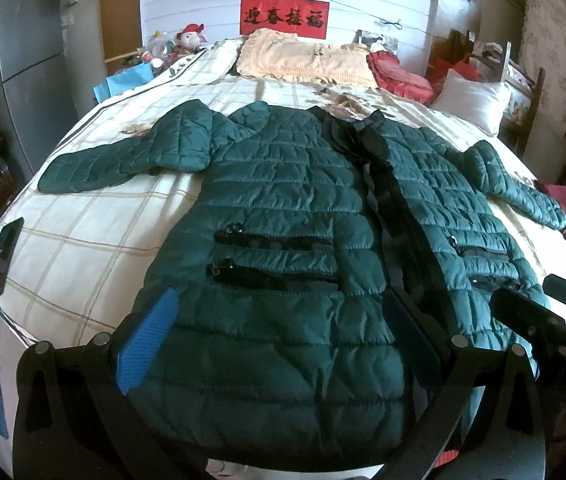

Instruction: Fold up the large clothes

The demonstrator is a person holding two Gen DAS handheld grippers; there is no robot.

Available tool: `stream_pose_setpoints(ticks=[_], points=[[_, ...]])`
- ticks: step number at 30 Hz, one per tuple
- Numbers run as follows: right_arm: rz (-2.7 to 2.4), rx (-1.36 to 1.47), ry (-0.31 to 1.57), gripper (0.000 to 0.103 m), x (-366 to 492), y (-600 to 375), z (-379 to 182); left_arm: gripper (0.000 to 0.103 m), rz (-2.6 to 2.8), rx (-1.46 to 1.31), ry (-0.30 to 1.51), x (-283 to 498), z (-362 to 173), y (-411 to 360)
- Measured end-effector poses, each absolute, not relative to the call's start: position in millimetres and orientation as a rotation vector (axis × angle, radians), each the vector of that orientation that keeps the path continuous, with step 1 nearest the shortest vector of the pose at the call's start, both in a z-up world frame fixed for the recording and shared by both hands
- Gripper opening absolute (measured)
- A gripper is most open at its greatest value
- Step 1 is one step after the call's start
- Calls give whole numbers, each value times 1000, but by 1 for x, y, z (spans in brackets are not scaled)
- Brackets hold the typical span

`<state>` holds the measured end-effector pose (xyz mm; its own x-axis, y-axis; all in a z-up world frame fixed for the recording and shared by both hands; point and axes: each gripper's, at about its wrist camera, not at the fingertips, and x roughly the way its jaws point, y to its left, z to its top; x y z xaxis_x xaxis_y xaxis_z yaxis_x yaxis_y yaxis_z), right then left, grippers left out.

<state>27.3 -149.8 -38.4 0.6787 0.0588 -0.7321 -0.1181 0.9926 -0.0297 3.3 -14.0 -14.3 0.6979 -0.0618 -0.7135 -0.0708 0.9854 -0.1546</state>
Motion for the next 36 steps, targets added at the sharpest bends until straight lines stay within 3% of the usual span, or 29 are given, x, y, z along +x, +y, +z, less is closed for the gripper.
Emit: stream_pose_setpoints(ticks=[36], points=[[104, -65, 820, 103, 57, -149, -38, 102, 21, -204, 803, 26, -11, 5]])
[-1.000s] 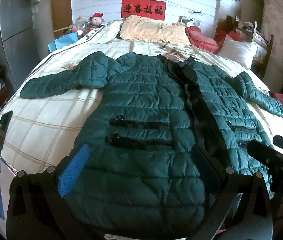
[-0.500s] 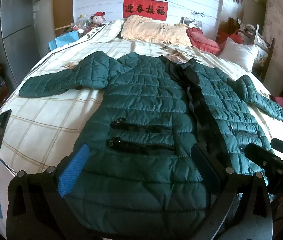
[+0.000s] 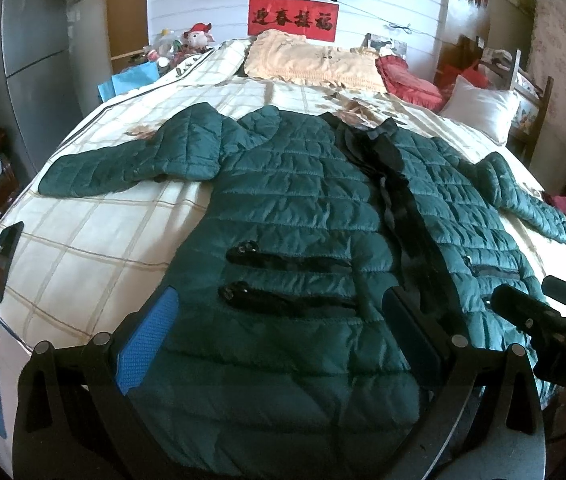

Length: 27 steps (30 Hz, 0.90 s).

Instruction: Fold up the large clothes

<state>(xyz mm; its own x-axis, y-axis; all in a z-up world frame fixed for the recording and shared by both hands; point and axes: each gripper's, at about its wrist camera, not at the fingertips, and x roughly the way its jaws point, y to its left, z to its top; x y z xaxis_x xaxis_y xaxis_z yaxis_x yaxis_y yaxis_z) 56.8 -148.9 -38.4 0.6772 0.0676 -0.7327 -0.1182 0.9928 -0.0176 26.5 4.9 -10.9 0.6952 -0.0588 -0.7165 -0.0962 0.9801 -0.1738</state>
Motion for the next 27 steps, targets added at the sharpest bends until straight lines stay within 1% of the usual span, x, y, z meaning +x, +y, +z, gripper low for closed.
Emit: stream_pose_setpoints(ticks=[13, 27], points=[[128, -28, 799, 103, 109, -157, -30, 102, 89, -208, 803, 75, -10, 43], [148, -28, 760, 103, 193, -168, -10, 102, 259, -196, 811, 147, -11, 122]])
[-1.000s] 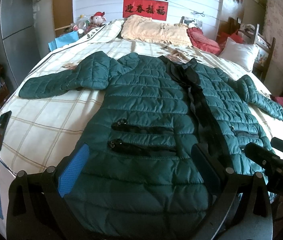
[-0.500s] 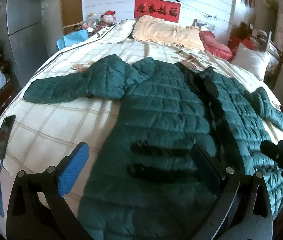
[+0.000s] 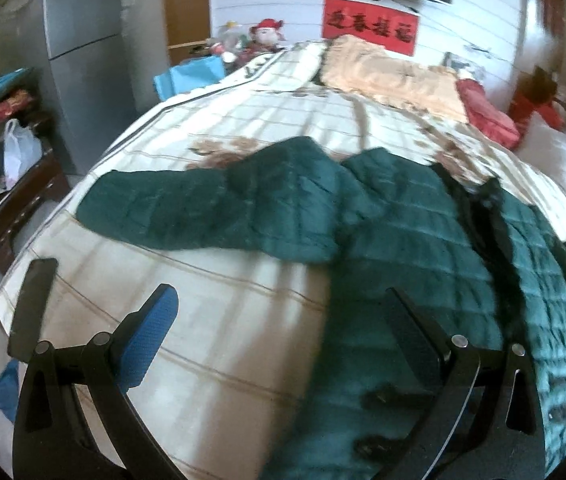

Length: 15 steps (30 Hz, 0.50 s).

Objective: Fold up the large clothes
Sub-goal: 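Move the left gripper to the sleeve cuff nearest it and grasp it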

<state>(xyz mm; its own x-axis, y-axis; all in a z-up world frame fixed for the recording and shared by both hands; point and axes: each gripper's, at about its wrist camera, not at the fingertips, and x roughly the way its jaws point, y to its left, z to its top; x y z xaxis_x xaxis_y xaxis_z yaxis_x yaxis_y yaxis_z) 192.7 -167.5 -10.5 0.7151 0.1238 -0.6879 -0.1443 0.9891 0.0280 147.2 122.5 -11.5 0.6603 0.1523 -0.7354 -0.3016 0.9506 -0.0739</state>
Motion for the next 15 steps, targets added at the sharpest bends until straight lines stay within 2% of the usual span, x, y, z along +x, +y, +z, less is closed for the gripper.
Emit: stream_pose_setpoints(ticks=[15], points=[[67, -58, 770, 103, 261, -181, -24, 102, 409, -188, 808, 195, -30, 211]])
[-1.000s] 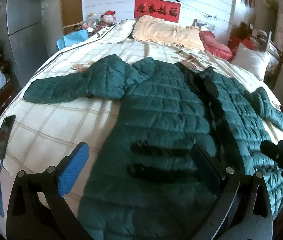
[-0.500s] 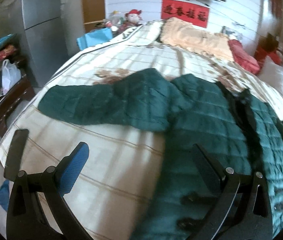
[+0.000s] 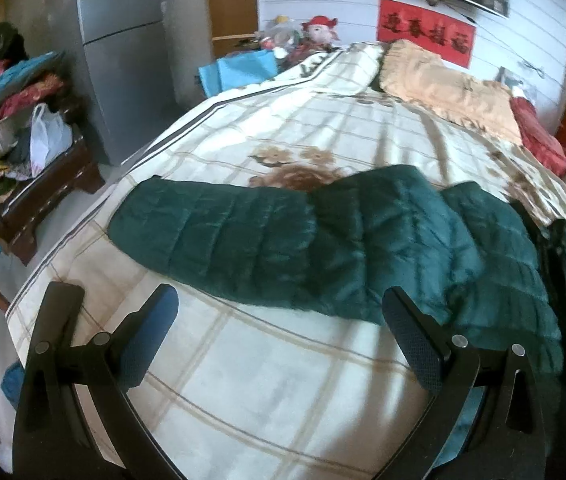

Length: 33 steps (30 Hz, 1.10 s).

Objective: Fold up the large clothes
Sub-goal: 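Move the left gripper to the sleeve cuff nearest it and grasp it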

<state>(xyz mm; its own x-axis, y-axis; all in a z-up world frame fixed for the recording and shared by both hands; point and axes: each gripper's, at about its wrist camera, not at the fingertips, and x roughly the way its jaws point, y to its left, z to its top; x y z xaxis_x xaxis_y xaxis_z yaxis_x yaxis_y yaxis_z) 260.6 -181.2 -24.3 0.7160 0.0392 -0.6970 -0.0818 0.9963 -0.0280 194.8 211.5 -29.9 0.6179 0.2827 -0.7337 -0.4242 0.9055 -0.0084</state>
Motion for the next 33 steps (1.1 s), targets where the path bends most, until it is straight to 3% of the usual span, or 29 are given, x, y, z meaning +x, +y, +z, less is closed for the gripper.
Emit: stream_pose_setpoints(ticks=[11, 23, 33], points=[[80, -65, 827, 103, 274, -175, -39, 102, 523, -261, 845, 215, -57, 281], [102, -61, 852, 103, 272, -174, -37, 102, 681, -638, 867, 215, -98, 385], [95, -65, 838, 103, 267, -176, -30, 102, 719, -674, 840, 232, -106, 408]])
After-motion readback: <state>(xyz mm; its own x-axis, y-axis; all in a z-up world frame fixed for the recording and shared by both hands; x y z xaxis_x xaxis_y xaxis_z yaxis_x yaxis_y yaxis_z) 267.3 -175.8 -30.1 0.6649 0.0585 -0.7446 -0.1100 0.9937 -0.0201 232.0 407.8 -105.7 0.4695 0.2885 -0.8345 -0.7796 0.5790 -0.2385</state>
